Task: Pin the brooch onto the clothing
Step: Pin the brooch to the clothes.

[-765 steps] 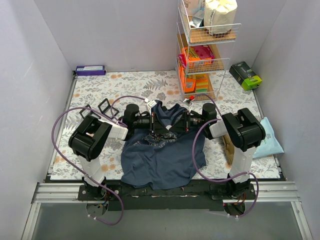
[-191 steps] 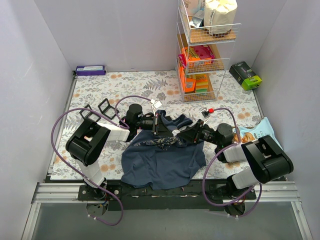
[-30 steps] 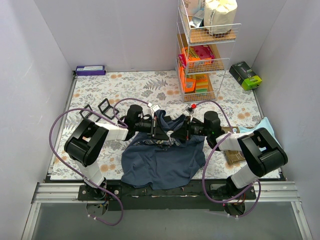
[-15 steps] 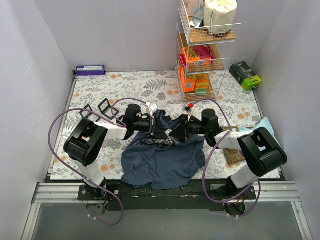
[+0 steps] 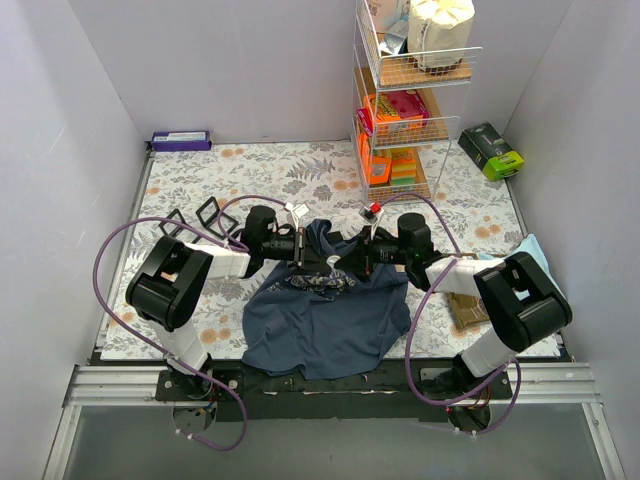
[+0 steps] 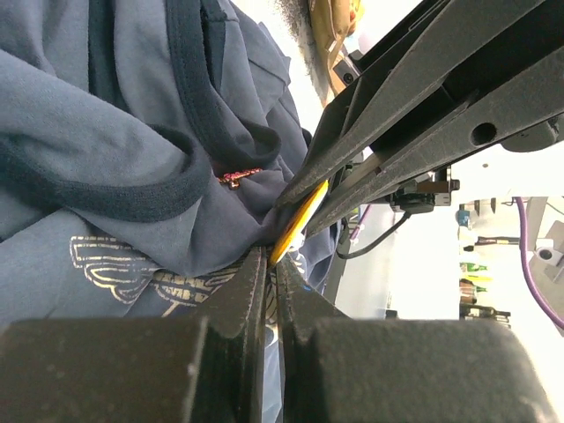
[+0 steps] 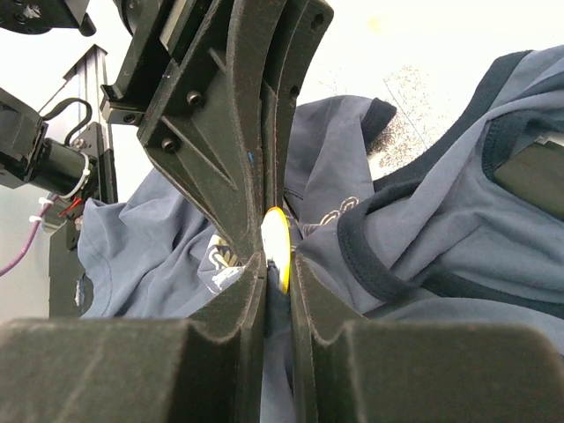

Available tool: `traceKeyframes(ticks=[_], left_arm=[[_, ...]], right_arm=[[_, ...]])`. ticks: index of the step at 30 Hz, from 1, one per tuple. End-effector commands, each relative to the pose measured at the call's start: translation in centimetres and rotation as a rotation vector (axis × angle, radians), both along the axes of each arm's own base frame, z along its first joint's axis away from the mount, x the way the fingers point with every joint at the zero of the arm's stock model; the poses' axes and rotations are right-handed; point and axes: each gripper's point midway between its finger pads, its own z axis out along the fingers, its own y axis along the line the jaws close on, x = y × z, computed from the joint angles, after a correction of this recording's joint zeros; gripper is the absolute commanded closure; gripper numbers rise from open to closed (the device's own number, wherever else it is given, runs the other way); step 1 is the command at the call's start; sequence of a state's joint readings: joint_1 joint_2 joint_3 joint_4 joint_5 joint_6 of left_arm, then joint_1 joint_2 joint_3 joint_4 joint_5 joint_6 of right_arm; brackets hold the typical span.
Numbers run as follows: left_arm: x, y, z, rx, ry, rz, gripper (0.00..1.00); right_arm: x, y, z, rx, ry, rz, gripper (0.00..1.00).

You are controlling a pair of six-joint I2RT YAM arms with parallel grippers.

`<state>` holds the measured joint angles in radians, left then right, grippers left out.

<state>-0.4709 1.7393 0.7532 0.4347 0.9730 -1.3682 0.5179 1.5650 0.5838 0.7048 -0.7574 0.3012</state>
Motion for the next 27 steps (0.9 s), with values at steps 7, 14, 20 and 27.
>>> traceKeyframes(ticks=[7, 14, 20, 27], left_arm=[[2.3, 0.0, 5.7, -0.138, -0.155, 0.003, 1.00], [2.6, 0.2, 5.8, -0.138, -0.150, 0.012, 1.00], [2.9, 0.4, 6.0, -0.136, -0.163, 0.020, 1.00], [3.0, 0.6, 6.2, -0.134, -0.176, 0.024, 1.00]], right_arm=[[-3.0, 0.3, -4.3, -0.125, 0.108, 0.093, 0.84], [-3.2, 0.2, -5.2, -0.159, 0.123, 0.101, 0.83], [-3.3, 0.1, -5.9, -0.189, 0.131, 0.106, 0.83], [-3.3, -0.1, -6.5, -0.220, 0.146, 0.097, 0.83]])
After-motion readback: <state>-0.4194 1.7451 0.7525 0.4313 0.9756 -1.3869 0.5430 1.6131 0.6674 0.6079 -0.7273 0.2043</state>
